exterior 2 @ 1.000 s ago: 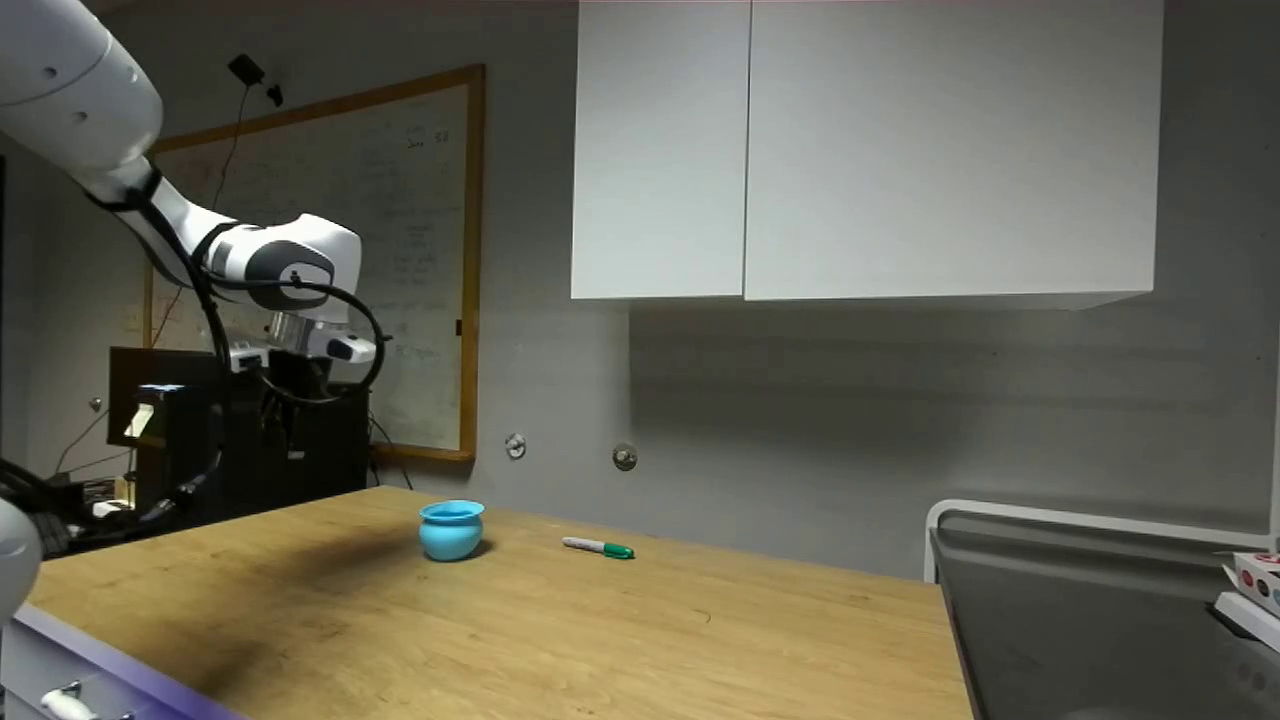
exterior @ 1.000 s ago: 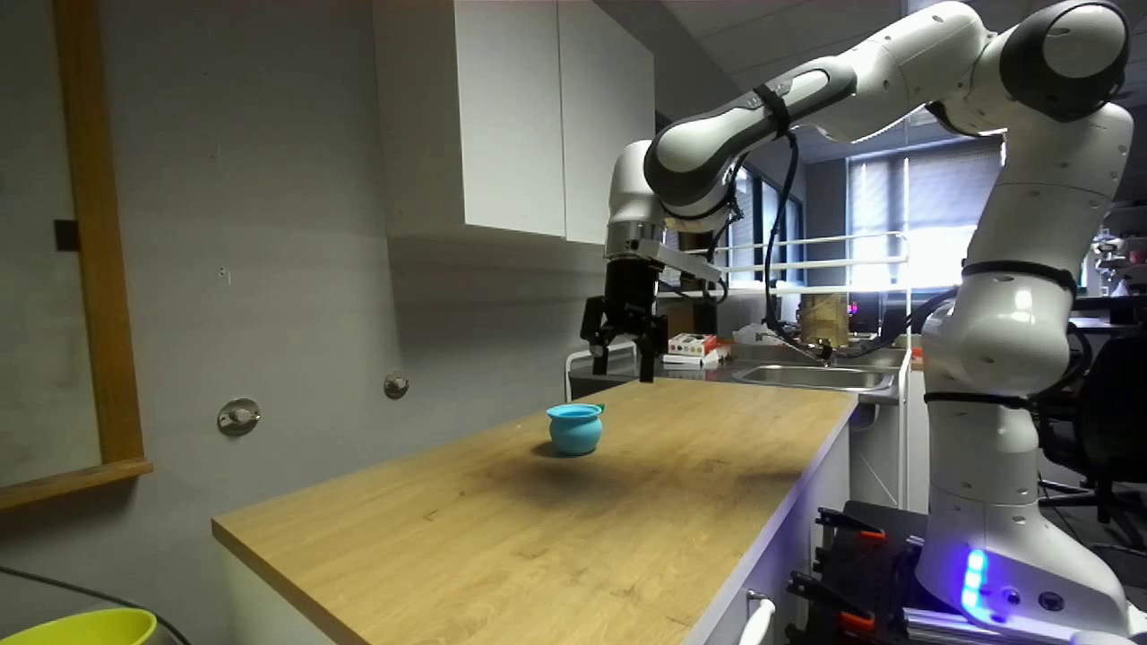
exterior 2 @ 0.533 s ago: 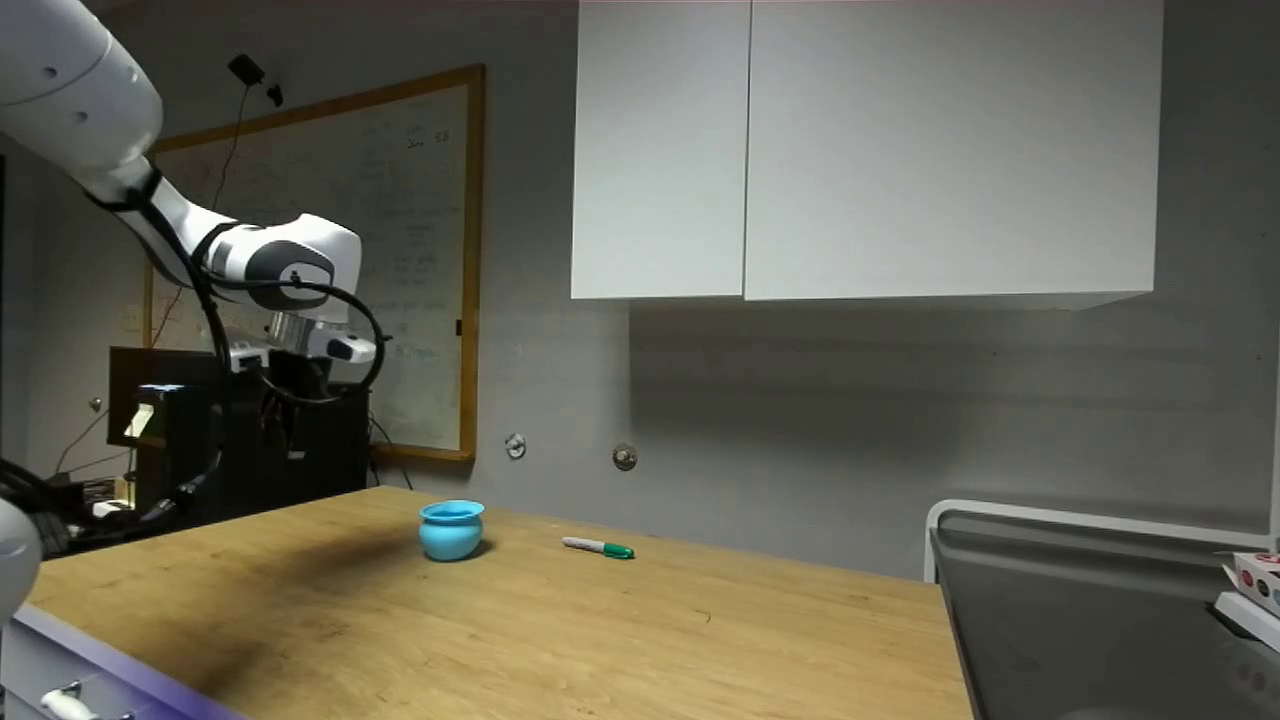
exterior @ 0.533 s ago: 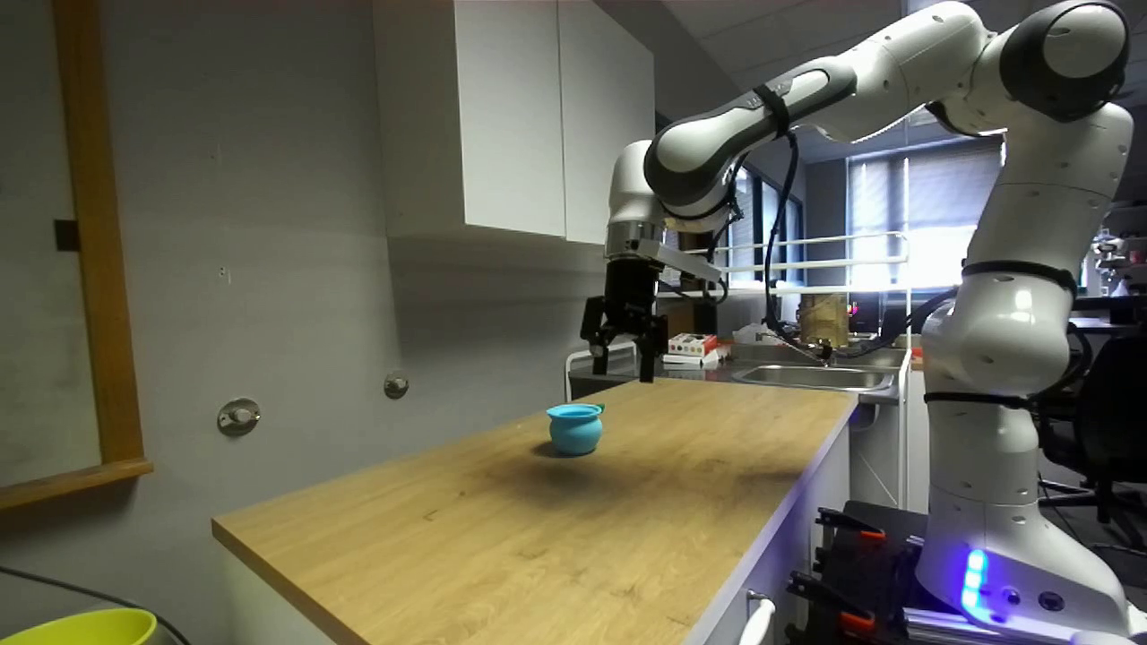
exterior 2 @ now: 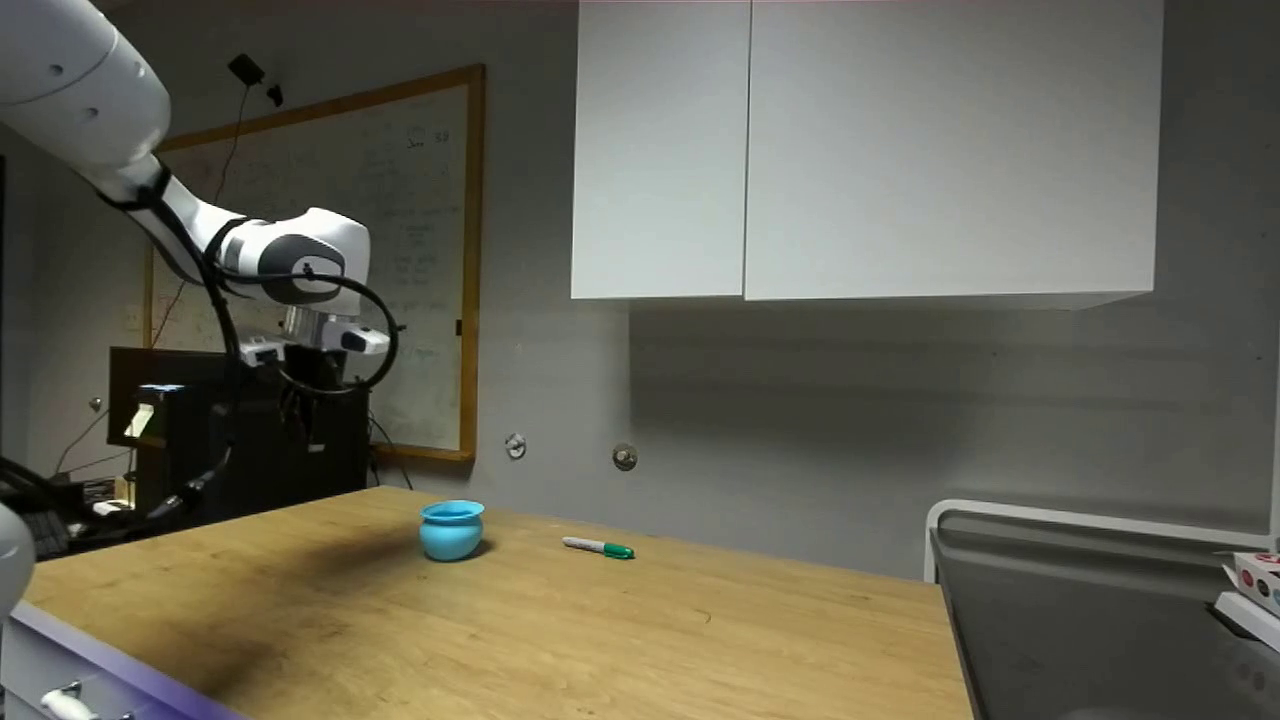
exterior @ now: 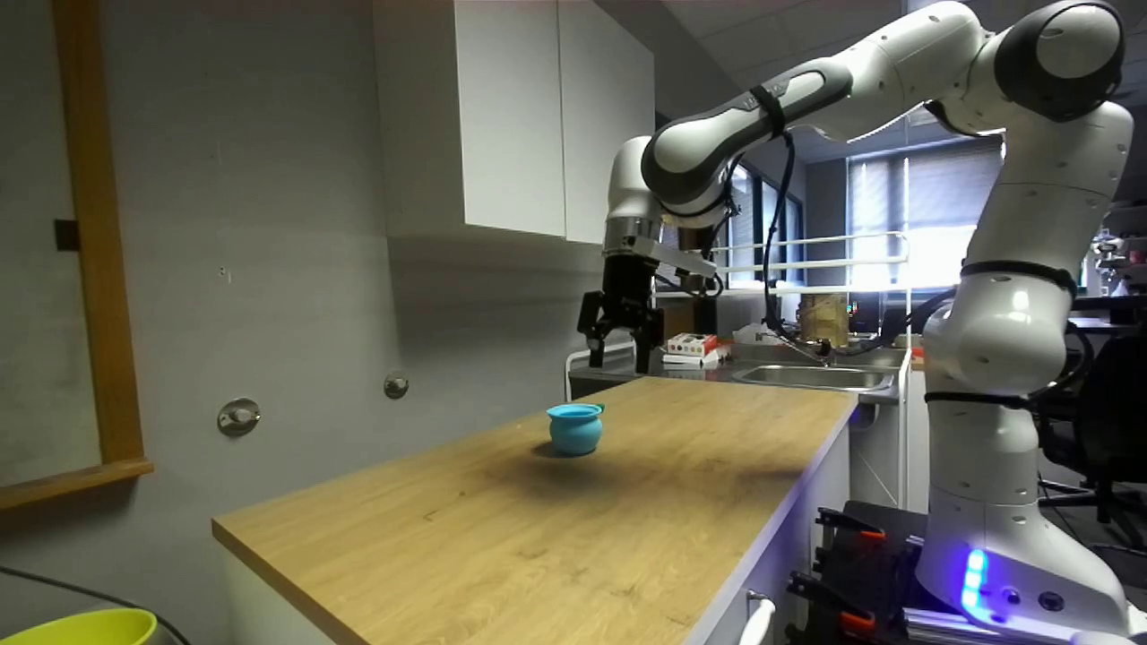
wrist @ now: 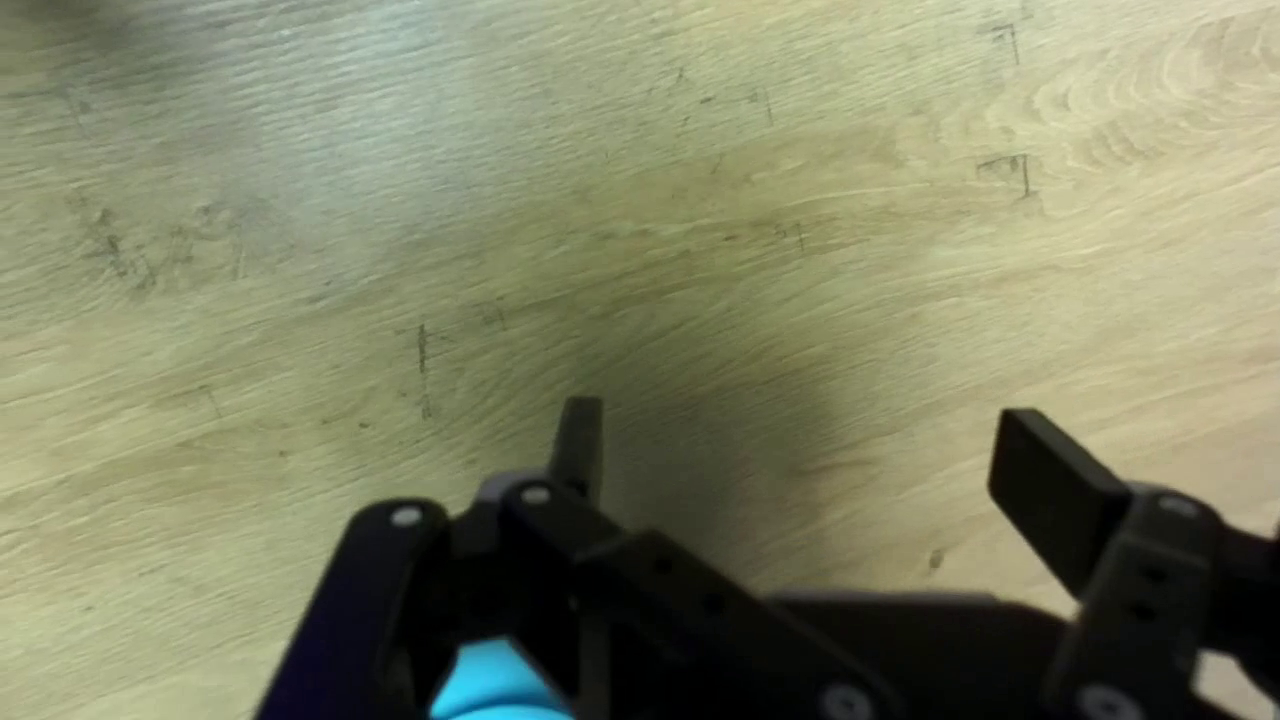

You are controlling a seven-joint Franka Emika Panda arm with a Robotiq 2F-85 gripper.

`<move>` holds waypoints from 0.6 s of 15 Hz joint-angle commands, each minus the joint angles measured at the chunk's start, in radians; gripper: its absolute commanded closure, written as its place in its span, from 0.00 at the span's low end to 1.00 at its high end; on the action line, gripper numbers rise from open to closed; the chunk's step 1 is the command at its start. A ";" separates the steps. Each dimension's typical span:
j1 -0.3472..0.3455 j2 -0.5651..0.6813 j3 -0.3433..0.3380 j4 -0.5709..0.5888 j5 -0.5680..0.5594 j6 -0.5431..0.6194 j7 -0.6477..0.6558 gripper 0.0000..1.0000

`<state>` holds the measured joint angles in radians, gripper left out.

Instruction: Place the marker in the vase

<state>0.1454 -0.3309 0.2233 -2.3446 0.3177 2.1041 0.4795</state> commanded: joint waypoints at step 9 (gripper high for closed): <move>-0.158 0.186 -0.048 0.284 -0.279 0.015 0.159 0.00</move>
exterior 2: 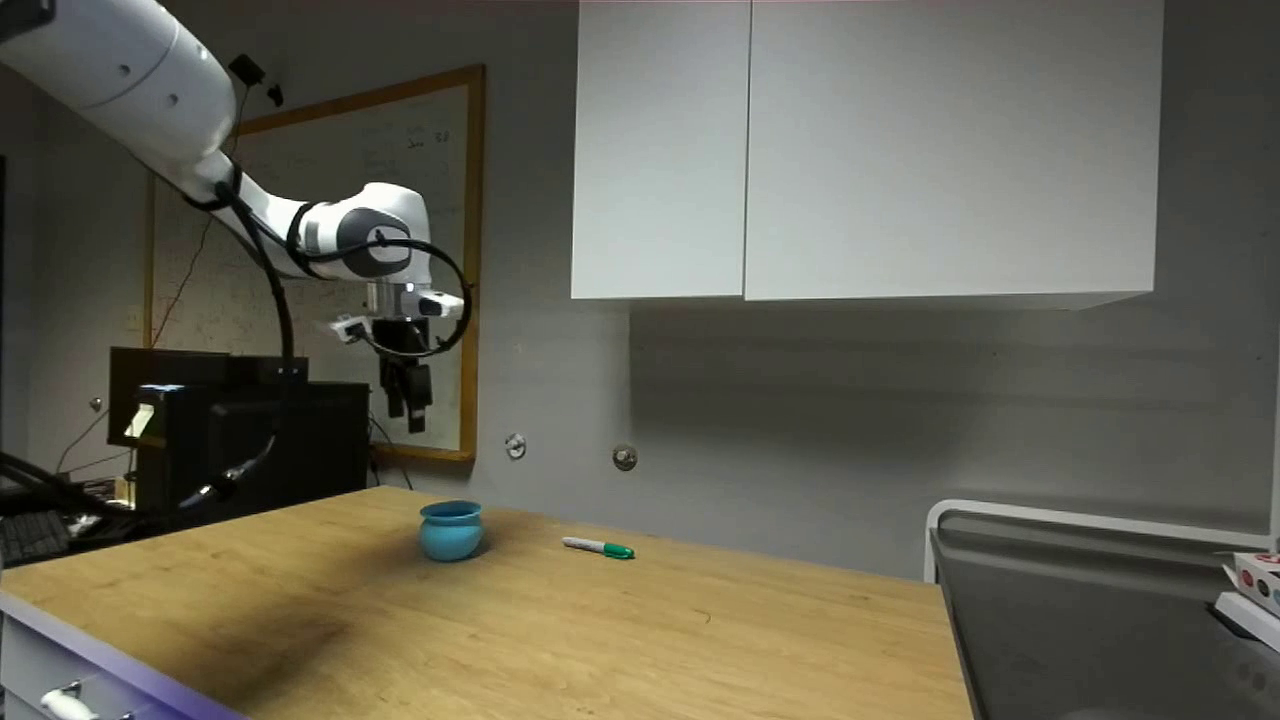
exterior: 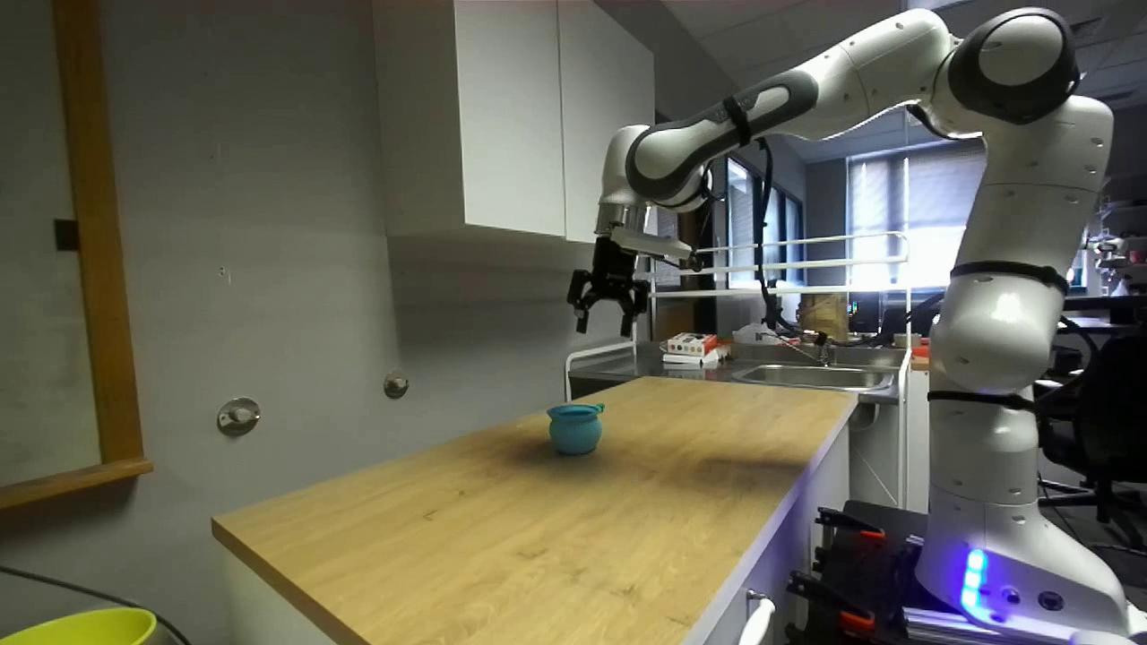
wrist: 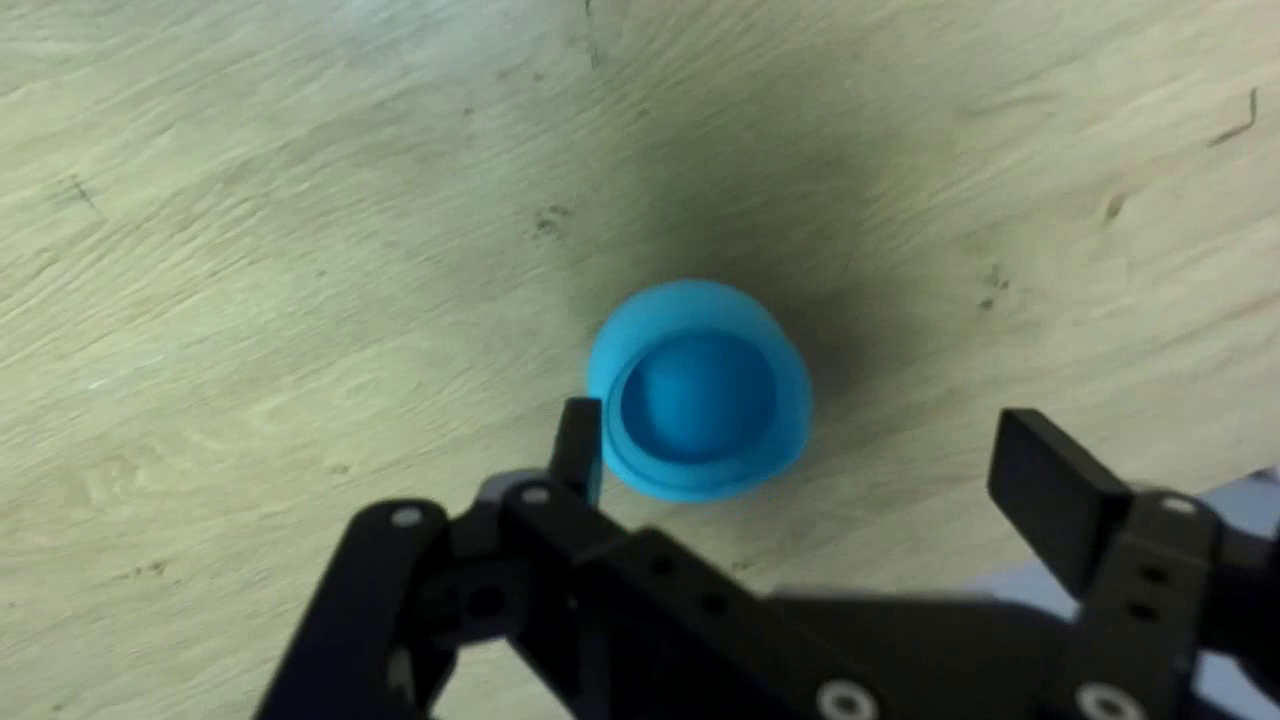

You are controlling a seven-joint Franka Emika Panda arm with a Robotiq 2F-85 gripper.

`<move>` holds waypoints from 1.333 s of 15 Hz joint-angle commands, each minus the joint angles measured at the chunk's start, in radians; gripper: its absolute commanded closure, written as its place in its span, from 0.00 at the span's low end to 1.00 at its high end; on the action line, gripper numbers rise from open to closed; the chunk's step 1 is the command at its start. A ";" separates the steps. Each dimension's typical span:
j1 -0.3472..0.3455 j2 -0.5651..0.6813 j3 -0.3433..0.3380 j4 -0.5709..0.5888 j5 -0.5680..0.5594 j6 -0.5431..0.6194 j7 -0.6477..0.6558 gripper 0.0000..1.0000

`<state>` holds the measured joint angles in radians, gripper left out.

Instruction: Place the marker in the vase

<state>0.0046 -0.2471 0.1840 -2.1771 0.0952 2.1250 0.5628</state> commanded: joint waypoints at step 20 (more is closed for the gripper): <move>0.040 0.764 -0.264 0.789 -0.195 -0.063 0.661 0.00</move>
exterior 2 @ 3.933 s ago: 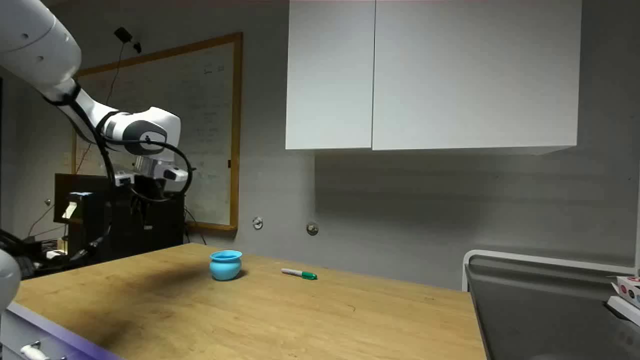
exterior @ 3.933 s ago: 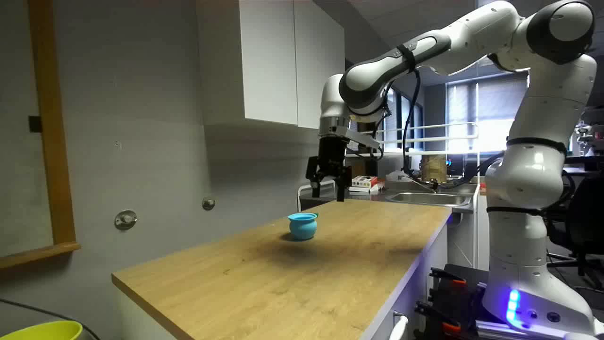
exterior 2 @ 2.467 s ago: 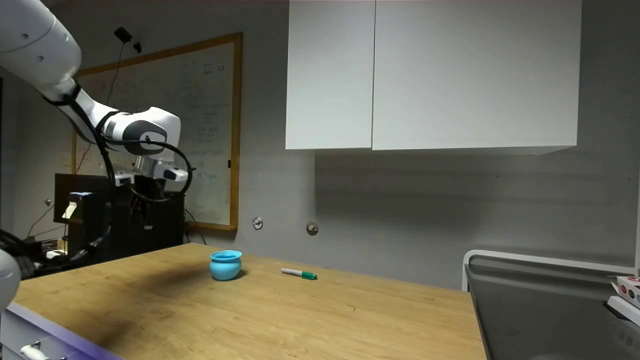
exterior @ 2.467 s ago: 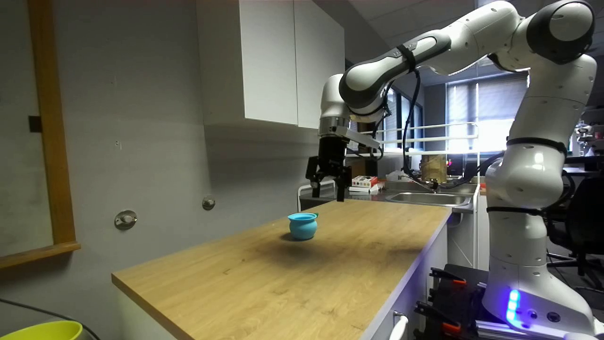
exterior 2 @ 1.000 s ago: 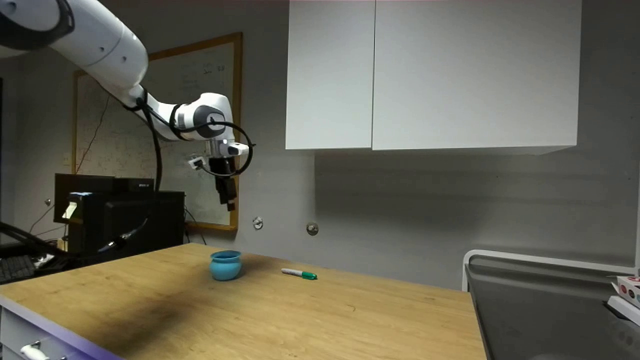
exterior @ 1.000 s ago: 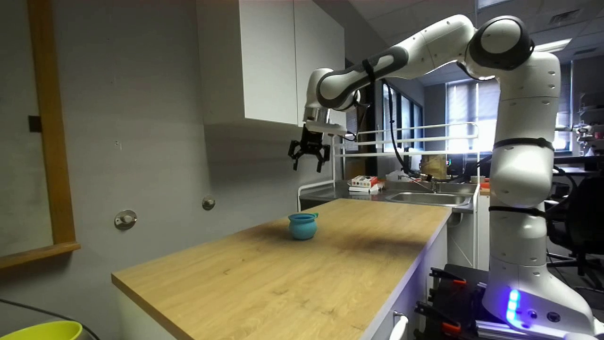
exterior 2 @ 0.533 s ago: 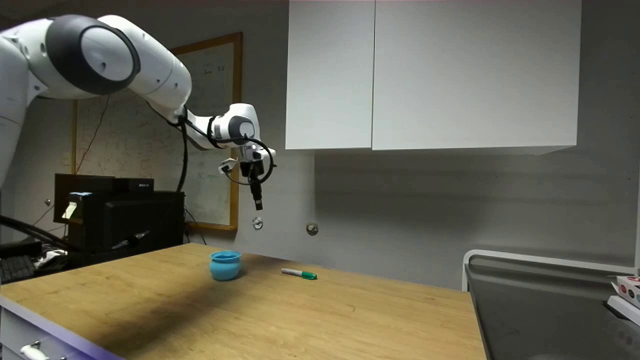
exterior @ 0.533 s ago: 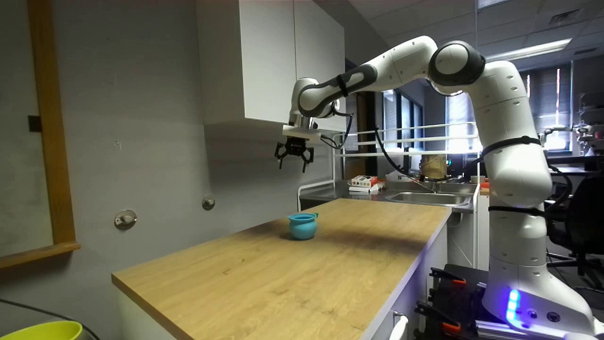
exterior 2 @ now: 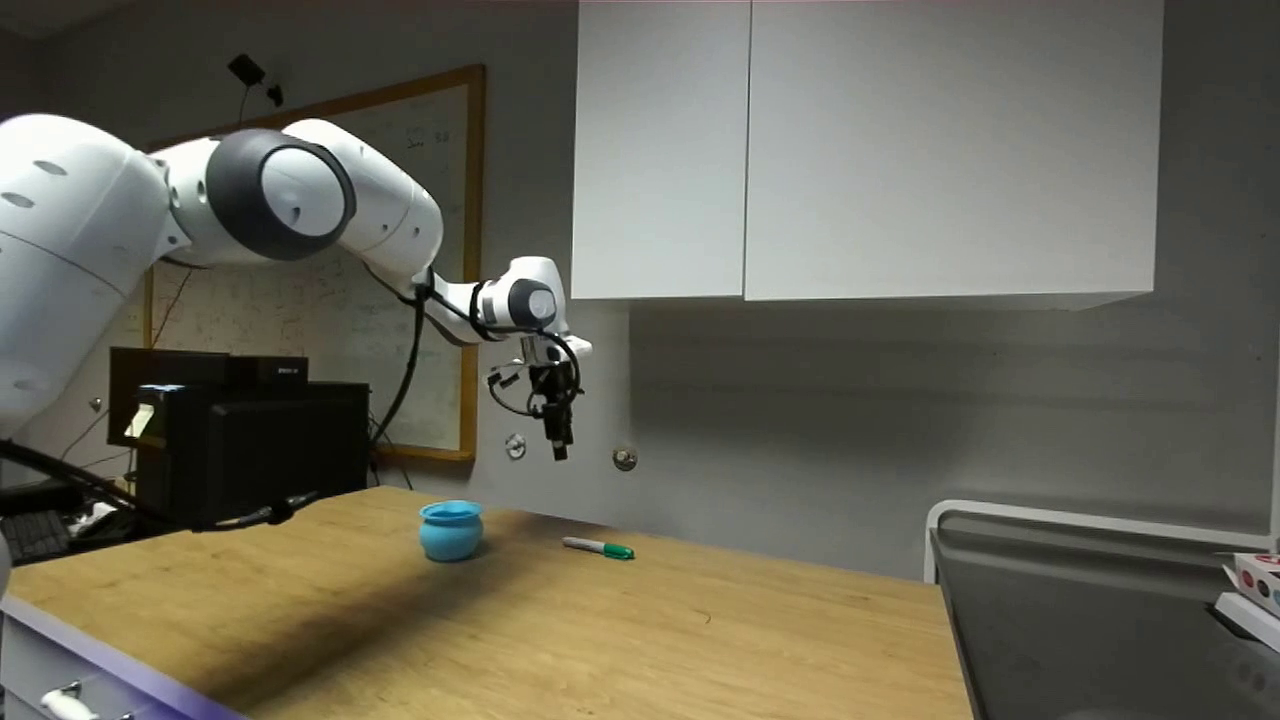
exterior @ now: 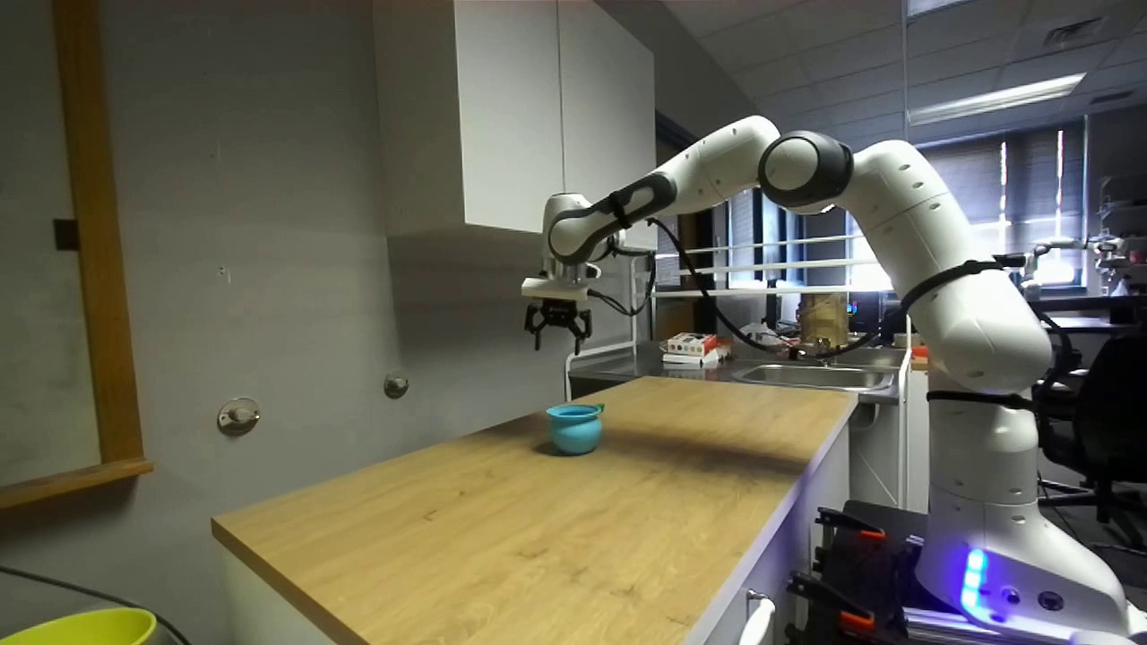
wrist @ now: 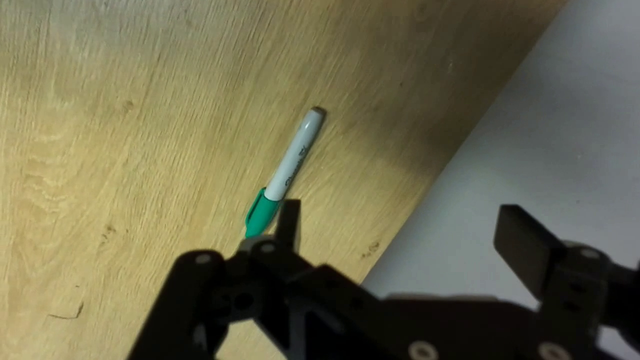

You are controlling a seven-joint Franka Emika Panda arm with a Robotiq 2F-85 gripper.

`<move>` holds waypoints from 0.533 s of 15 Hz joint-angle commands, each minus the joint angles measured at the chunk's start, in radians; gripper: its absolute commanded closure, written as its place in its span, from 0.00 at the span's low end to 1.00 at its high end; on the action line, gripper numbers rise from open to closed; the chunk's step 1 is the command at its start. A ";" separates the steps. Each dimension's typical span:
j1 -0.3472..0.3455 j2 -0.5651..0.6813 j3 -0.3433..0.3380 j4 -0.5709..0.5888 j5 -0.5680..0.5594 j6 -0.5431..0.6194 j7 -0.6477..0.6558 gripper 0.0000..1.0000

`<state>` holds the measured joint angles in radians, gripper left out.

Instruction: Place the marker in the vase

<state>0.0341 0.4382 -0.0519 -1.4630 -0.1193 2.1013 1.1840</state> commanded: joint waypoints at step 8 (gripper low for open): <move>-0.005 0.186 -0.060 0.100 0.072 -0.031 0.059 0.00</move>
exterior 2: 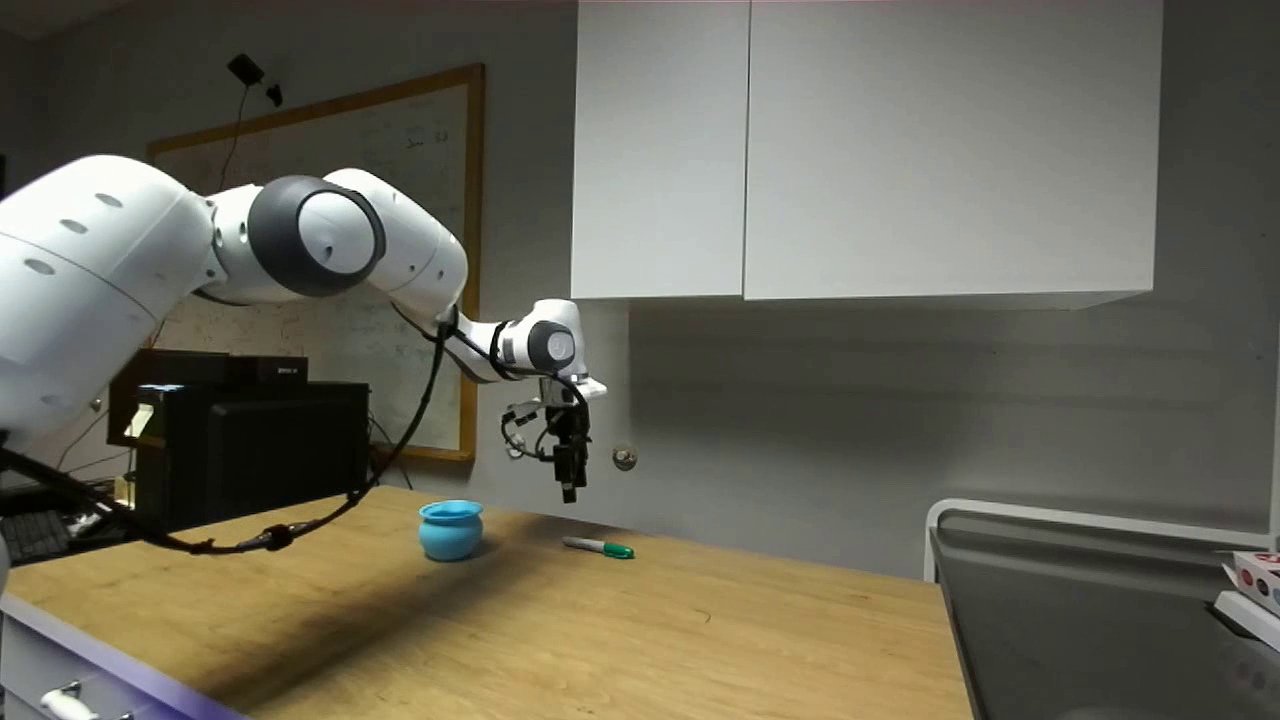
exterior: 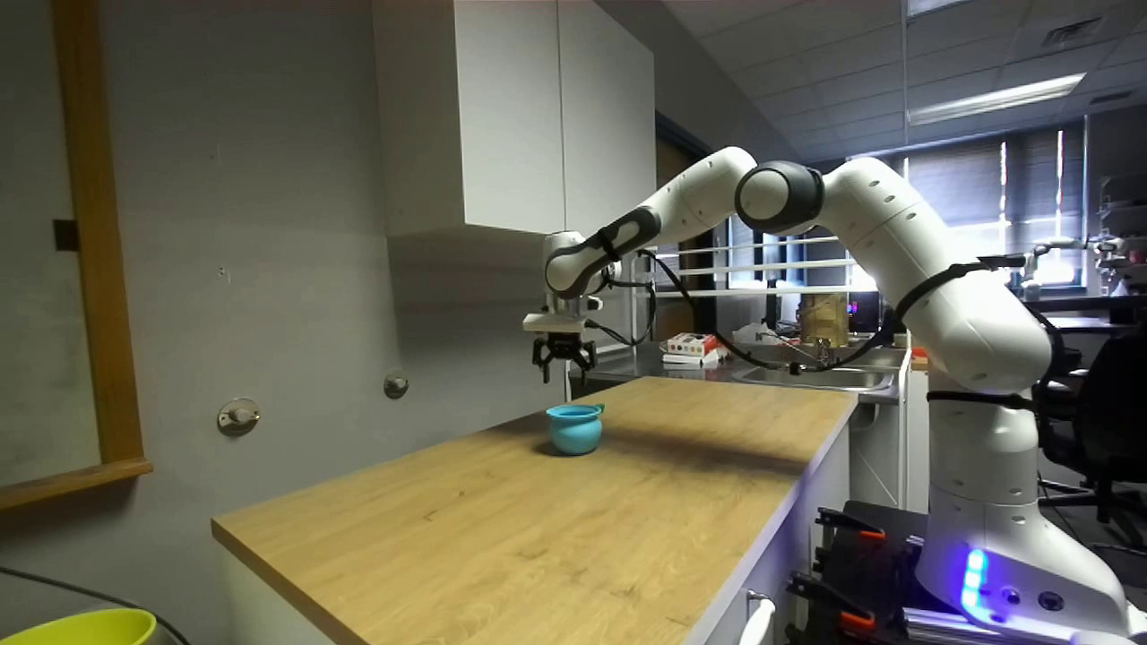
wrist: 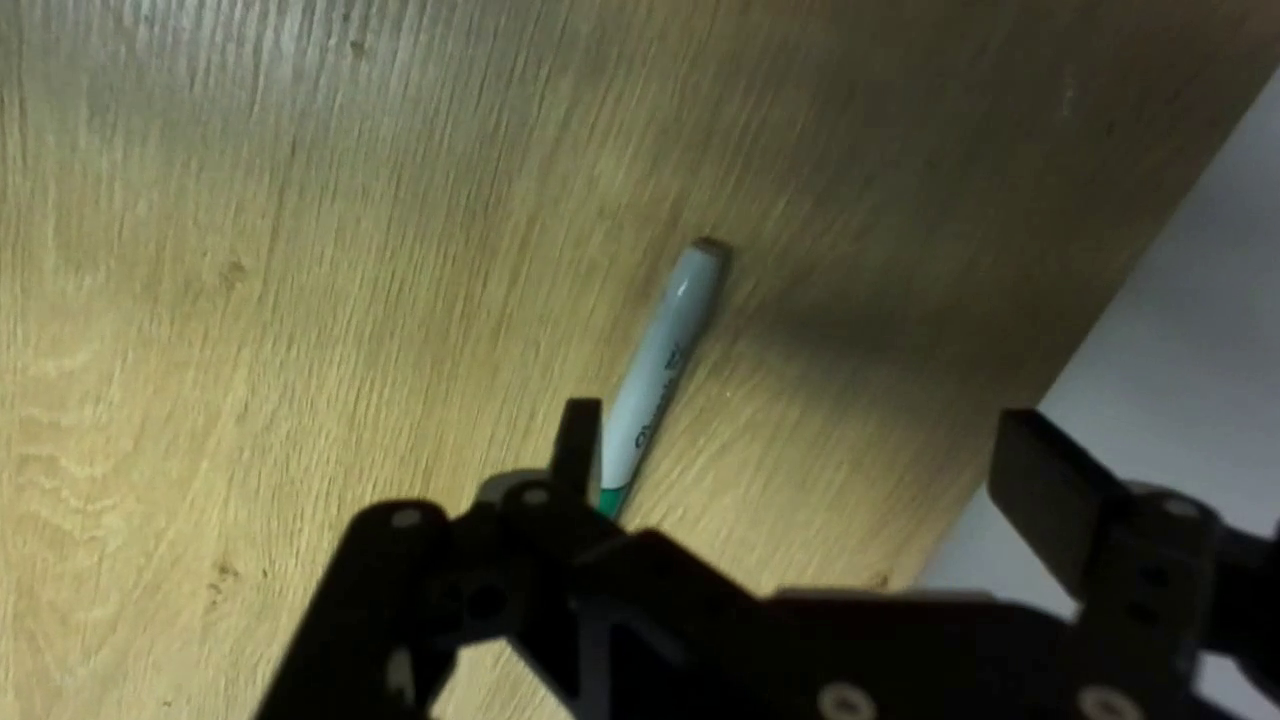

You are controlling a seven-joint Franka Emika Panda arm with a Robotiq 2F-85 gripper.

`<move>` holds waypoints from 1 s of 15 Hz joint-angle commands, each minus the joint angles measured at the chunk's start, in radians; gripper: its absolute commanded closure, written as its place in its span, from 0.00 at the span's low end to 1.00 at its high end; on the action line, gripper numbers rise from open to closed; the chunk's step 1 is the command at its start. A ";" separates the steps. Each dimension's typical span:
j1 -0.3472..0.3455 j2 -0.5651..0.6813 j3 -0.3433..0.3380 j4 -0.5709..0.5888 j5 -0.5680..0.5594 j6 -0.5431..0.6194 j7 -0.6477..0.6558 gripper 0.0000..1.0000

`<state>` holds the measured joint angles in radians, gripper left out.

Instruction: Place the marker in the vase

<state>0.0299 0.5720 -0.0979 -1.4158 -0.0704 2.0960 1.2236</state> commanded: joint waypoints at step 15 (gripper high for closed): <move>-0.024 0.152 -0.035 0.097 0.074 -0.026 0.017 0.00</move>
<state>0.0034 0.6901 -0.1288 -1.3759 -0.0120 2.0967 1.2316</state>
